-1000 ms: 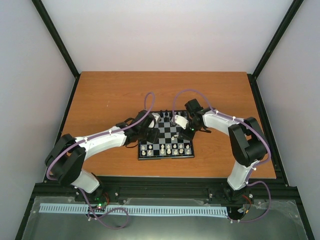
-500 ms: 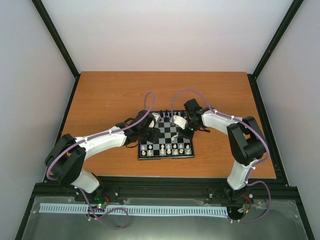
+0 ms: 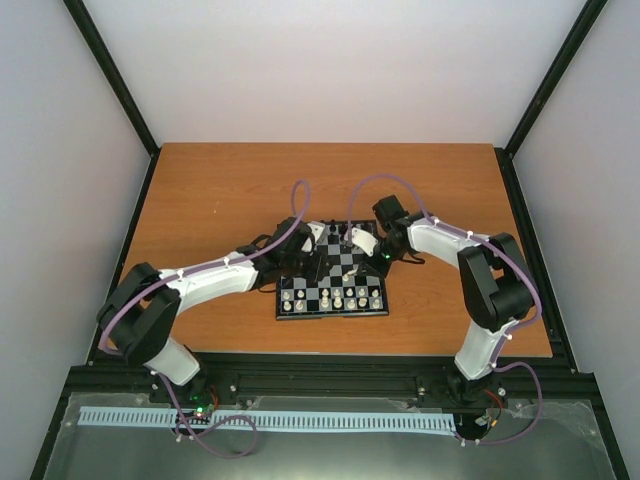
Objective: Set up the chess pieces on the board
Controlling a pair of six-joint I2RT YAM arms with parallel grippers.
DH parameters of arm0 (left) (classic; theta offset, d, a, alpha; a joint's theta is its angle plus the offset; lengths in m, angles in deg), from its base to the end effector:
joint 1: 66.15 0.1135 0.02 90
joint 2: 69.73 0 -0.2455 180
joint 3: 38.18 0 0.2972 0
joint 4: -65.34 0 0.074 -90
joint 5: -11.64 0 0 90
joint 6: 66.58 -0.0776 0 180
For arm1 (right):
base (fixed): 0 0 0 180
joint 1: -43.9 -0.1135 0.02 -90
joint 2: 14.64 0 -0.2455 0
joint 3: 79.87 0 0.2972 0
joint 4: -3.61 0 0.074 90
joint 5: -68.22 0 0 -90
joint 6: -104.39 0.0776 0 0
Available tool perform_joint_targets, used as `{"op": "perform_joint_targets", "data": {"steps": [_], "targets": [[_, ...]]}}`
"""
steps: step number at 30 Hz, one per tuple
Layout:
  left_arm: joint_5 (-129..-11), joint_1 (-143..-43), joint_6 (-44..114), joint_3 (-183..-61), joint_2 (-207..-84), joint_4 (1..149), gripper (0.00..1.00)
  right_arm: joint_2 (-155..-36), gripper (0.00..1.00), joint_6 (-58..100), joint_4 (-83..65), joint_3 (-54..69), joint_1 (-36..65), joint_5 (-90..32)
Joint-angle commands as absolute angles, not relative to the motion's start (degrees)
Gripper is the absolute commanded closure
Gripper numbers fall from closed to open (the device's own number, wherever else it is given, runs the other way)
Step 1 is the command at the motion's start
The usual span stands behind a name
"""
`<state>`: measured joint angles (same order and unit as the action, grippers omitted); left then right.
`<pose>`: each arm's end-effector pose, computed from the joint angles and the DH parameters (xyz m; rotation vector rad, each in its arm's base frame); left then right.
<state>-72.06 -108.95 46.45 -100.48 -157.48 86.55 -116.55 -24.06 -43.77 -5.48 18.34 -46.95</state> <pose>0.2748 -0.2661 0.1212 0.4803 2.4395 -0.6516 0.3212 0.1902 0.0771 -1.5415 2.3114 0.5747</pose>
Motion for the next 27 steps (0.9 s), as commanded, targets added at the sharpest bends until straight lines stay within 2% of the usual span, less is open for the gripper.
{"op": "perform_joint_targets", "data": {"steps": [1, 15, 22, 27], "targets": [[-66.8, -108.7, 47.8, -102.6, -161.2, 79.4, 0.51, -115.8, 0.90, -21.8, -46.9, -2.8, 20.0, -52.5], [-58.1, -108.7, 52.7, -101.1, -168.4, 63.1, 0.57, -118.4, 0.89, -20.6, -53.8, 2.0, 25.1, -65.2], [-59.6, -108.7, 53.7, -101.1, -169.5, 61.9, 0.58, -118.7, 0.89, -20.7, -53.8, 1.7, 25.4, -65.2], [-63.7, -107.8, 50.4, -101.0, -162.6, 67.3, 0.57, -117.8, 0.87, -21.2, -54.4, 1.7, 25.7, -65.2]]}}
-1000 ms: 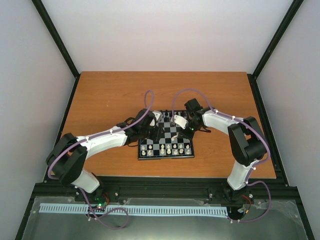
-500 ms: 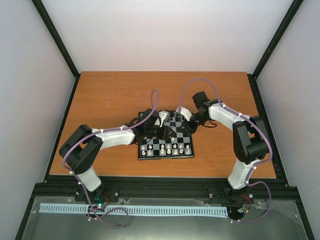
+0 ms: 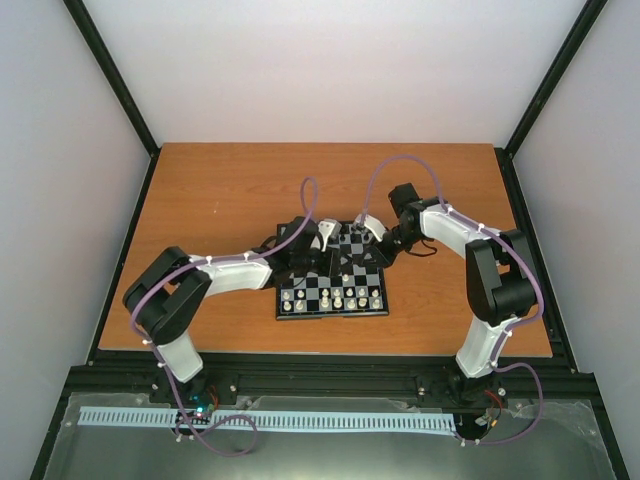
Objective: Set up the chess pieces on the board
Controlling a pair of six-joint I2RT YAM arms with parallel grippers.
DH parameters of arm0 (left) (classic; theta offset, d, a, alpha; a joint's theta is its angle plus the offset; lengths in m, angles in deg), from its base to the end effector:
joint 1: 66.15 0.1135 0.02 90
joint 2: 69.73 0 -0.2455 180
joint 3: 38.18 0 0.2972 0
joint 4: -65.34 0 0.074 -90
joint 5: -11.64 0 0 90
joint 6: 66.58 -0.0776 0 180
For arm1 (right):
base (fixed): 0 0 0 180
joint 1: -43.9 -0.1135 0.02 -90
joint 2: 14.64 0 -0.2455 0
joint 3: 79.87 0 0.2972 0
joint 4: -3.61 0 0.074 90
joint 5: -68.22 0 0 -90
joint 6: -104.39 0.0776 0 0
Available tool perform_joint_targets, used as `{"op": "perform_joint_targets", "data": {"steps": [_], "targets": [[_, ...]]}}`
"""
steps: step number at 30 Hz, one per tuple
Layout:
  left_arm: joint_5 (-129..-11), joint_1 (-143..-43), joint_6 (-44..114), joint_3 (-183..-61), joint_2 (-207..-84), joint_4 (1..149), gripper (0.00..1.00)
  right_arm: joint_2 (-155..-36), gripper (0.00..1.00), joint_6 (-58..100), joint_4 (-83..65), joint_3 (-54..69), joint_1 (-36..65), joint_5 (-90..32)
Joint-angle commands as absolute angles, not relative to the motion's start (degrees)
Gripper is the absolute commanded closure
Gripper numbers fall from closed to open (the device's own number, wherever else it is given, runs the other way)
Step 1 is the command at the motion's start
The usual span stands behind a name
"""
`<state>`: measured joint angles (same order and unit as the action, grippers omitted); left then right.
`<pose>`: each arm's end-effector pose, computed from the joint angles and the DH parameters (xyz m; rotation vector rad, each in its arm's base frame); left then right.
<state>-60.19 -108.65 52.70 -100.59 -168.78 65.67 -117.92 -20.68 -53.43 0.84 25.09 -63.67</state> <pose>0.2897 -0.2983 0.0897 0.4618 2.3384 -1.0027 0.3379 0.1698 0.1088 -1.3052 2.3611 0.9870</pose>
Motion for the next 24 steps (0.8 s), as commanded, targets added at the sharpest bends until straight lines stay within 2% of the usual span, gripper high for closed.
{"op": "perform_joint_targets", "data": {"steps": [1, 5, 8, 15, 24], "targets": [[-65.4, -107.6, 49.7, -101.1, -160.3, 69.2, 0.57, -117.3, 0.87, -21.3, -54.7, 1.8, 25.8, -65.3], [-74.4, -106.7, 47.1, -103.7, -155.3, 79.0, 0.54, -114.4, 0.86, -21.0, -54.5, 1.6, 26.1, -64.6], [-78.5, -106.3, 45.8, -106.3, -156.6, 85.2, 0.61, -112.5, 0.86, -20.3, -53.8, 1.5, 26.1, -63.4], [-82.4, -106.3, 47.2, -111.1, -164.5, 89.8, 0.75, -105.3, 0.82, -18.7, -54.4, -0.4, 26.2, -59.1], [-84.0, -106.3, 48.6, -115.2, -172.4, 89.5, 0.77, -86.2, 0.76, -14.1, -57.8, -5.4, 26.2, -57.3]]}}
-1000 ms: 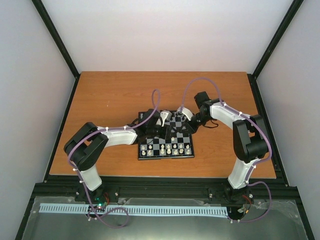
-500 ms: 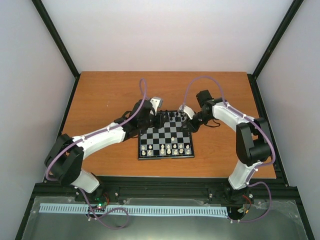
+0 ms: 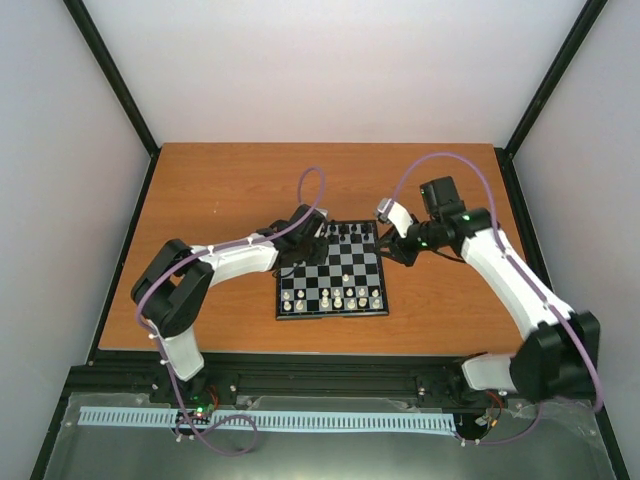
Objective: Set up the chess pieces on the board
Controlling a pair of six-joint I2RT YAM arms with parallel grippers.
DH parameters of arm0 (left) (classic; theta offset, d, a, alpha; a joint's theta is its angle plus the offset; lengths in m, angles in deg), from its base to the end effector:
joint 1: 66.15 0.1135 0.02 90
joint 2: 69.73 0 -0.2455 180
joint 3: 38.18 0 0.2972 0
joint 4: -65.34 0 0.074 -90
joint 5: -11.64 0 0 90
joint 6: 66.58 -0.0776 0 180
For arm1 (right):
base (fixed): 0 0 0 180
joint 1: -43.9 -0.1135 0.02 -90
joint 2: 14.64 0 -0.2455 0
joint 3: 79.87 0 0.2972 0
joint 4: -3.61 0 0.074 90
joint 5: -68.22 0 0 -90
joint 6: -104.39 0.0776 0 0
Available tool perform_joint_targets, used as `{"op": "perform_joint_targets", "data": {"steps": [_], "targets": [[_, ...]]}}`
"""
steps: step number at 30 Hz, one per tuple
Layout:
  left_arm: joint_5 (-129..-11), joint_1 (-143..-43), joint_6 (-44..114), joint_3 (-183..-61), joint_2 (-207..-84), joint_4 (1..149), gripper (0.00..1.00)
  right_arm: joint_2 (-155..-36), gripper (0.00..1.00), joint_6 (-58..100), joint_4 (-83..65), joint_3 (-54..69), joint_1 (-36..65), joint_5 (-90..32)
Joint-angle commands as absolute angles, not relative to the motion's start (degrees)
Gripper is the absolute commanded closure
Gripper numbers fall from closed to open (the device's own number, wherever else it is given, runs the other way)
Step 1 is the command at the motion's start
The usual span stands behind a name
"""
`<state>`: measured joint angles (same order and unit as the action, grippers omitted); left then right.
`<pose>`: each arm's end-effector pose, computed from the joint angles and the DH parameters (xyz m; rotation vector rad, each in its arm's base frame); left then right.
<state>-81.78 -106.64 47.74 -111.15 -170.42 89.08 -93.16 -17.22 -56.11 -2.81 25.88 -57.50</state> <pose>0.3247 -0.2711 0.0980 0.3274 2.4914 -0.4074 0.3039 0.1465 0.2265 -1.2291 2.1682 0.7192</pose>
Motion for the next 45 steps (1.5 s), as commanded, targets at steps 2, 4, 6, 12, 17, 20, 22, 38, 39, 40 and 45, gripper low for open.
{"op": "perform_joint_targets", "data": {"steps": [2, 4, 6, 12, 17, 20, 22, 38, 39, 40, 45], "targets": [[-84.5, -106.3, 48.6, -116.2, -173.8, 89.6, 0.78, -82.5, 0.75, -12.6, -56.9, -7.8, 26.2, -58.2], [-85.2, -106.3, 48.8, -117.3, -175.2, 90.1, 0.78, -79.5, 0.74, -11.4, -55.0, -11.0, 26.1, -59.0], [-85.9, -106.3, 48.9, -118.1, -176.1, 90.7, 0.78, -77.7, 0.74, -11.4, -53.3, -13.3, 26.2, -58.8], [-87.8, -106.3, 48.9, -119.7, -177.6, 91.9, 0.78, -78.0, 0.74, -12.1, -52.8, -14.6, 26.1, -57.8], [-87.9, -106.3, 48.5, -121.2, -179.4, 92.3, 0.79, -78.0, 0.73, -12.5, -52.9, -14.8, 26.2, -58.0], [-88.1, -106.3, 48.5, -122.5, -180.7, 93.1, 0.80, -77.9, 0.73, -12.7, -52.9, -15.0, 26.2, -57.8], [-88.2, -106.3, 48.6, -123.4, -181.4, 93.7, 0.81, -77.7, 0.73, -12.8, -52.9, -15.0, 26.2, -57.7], [-88.1, -106.3, 49.0, -125.3, -183.9, 94.7, 0.82, -78.0, 0.72, -13.3, -53.3, -15.1, 26.2, -57.9], [-88.1, -106.3, 49.0, -125.4, -184.0, 94.8, 0.82, -78.1, 0.72, -13.4, -53.2, -15.2, 26.1, -57.8], [-88.2, -106.3, 49.0, -125.7, -184.2, 94.9, 0.82, -78.1, 0.72, -13.3, -53.3, -15.2, 26.1, -57.9], [-88.3, -106.3, 48.9, -126.5, -185.1, 95.5, 0.82, -78.2, 0.72, -13.4, -53.4, -15.2, 26.2, -57.8]]}}
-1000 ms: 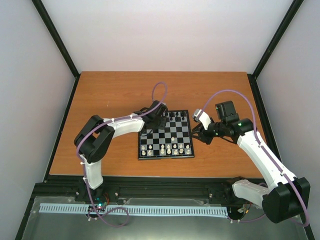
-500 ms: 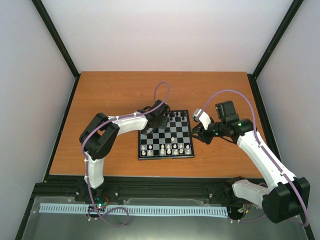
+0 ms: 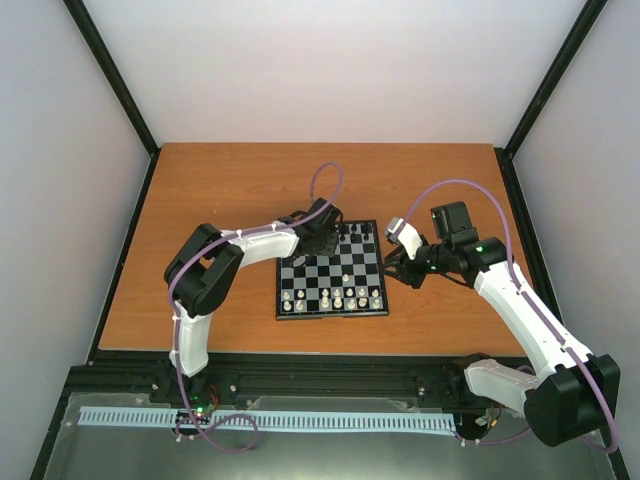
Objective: Set up the chess pieces on the board
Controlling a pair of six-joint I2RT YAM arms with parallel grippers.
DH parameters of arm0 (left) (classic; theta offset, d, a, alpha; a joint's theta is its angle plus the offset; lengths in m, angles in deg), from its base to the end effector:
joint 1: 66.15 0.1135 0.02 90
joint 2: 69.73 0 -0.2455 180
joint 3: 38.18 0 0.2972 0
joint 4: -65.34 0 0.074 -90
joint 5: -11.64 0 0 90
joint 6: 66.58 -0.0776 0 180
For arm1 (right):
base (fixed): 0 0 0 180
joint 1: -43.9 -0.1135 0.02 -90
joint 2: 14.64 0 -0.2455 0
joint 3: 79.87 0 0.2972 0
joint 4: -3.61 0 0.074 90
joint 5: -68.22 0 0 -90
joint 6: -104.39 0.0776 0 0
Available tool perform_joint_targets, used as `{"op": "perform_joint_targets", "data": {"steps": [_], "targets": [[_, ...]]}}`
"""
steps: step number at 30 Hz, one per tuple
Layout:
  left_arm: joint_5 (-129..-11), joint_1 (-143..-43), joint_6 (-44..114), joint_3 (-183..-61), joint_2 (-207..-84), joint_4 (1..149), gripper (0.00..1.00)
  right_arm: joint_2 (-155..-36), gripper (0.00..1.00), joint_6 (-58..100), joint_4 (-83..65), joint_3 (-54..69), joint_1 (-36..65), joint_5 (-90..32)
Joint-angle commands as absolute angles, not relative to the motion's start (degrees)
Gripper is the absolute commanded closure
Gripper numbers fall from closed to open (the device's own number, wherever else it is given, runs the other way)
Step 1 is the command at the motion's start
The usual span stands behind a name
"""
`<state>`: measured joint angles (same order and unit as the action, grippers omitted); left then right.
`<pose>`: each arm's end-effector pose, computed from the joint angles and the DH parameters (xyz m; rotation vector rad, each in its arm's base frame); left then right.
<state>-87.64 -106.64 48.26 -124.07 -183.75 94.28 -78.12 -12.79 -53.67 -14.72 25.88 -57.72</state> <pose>0.3609 -0.2917 0.0712 0.2881 2.5478 -0.2337 0.2567 0.1314 0.2289 -1.1483 2.1298 0.7189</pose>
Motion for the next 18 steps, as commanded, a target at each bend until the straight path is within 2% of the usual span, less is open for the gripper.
{"op": "perform_joint_targets", "data": {"steps": [1, 18], "targets": [[-88.2, -106.3, 48.9, -126.7, -185.2, 95.6, 0.83, -78.3, 0.72, -13.4, -53.4, -15.2, 26.2, -57.8], [-87.8, -108.6, 52.5, -121.6, -180.7, 98.6, 0.88, -78.1, 0.71, -13.8, -53.8, -15.2, 26.2, -58.3]]}}
